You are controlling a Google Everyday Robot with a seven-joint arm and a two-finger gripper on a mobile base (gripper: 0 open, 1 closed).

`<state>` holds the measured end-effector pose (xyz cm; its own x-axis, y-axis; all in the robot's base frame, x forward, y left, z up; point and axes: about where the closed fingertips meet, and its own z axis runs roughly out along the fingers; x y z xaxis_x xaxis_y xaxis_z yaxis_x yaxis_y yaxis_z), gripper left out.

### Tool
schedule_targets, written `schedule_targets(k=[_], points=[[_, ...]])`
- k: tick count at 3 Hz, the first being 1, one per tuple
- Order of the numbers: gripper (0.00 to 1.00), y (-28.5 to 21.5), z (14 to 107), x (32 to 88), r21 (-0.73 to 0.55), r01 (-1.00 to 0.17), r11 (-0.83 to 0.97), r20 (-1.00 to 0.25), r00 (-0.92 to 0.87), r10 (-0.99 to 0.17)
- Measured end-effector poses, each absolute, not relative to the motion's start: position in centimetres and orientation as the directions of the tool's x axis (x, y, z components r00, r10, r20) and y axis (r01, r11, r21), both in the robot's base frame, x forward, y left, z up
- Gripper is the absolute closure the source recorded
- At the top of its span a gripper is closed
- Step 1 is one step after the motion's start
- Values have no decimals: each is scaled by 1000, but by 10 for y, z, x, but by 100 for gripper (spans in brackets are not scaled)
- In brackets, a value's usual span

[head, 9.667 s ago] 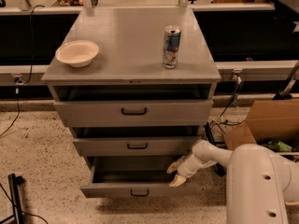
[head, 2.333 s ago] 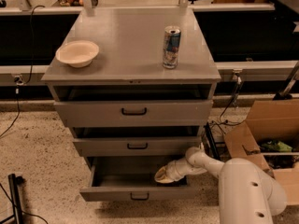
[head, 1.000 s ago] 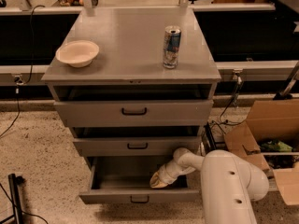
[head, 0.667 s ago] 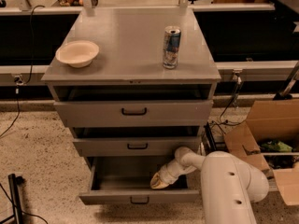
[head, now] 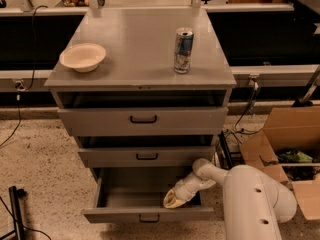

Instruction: Open bottom drawer

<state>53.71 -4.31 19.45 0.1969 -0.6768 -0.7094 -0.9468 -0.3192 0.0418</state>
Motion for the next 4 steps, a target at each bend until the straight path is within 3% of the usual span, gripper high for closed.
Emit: schedule_targets(k=[4], points=[[100,-6,199,554,-63,-974,-217,-567,214,-796]])
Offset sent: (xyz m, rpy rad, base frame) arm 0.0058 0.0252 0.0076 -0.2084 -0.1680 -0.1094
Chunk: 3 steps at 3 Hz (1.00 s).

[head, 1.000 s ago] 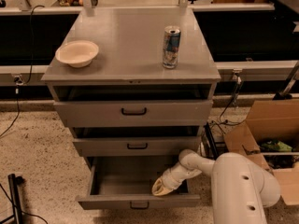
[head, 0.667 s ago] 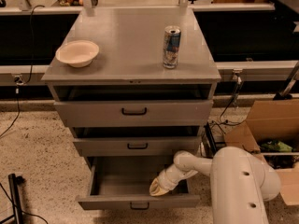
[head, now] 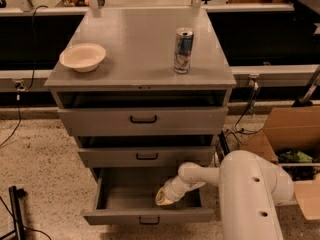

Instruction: Open bottom drawer

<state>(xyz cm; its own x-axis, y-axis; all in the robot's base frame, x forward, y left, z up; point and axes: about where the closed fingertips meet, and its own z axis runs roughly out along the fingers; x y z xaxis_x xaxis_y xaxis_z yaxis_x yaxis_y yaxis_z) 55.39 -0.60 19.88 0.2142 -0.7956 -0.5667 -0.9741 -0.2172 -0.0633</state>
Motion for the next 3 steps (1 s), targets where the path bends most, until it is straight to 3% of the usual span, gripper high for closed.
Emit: schedule_targets(k=[3], points=[[100,11,152,557,23,-980,-197,-552,152,-820]])
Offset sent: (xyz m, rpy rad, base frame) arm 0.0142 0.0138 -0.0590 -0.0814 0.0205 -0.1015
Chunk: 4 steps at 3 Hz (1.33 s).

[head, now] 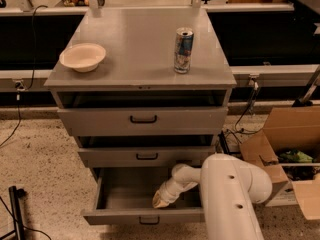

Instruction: Open bottom drawer

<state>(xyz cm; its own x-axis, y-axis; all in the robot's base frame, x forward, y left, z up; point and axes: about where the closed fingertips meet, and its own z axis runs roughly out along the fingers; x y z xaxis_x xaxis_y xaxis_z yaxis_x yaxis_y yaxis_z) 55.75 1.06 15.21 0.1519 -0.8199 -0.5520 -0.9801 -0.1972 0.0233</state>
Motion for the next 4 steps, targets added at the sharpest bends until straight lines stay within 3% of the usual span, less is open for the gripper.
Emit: schedule_targets(k=[4], points=[[100,25,139,521,151,-962,-228,-605,93,-791]])
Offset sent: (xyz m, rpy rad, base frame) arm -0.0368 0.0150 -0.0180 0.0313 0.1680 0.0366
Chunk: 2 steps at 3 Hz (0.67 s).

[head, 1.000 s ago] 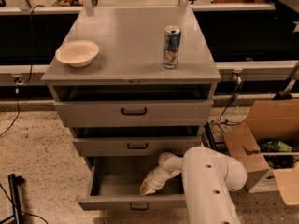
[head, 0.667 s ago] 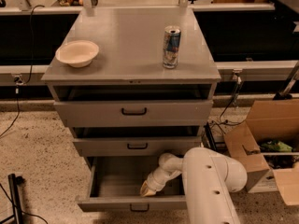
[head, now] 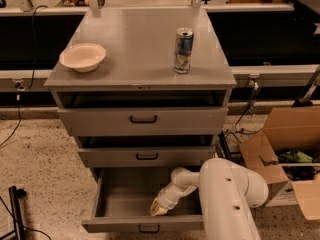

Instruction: Open bottom drawer

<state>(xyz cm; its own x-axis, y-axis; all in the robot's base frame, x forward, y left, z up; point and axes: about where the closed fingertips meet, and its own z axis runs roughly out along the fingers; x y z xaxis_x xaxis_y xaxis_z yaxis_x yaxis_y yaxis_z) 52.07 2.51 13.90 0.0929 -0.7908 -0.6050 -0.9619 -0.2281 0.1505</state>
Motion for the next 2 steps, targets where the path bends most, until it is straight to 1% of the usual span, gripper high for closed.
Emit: schedule_targets(k=[2], points=[[100,27,145,520,134,-968,-214,-616,88,-783]])
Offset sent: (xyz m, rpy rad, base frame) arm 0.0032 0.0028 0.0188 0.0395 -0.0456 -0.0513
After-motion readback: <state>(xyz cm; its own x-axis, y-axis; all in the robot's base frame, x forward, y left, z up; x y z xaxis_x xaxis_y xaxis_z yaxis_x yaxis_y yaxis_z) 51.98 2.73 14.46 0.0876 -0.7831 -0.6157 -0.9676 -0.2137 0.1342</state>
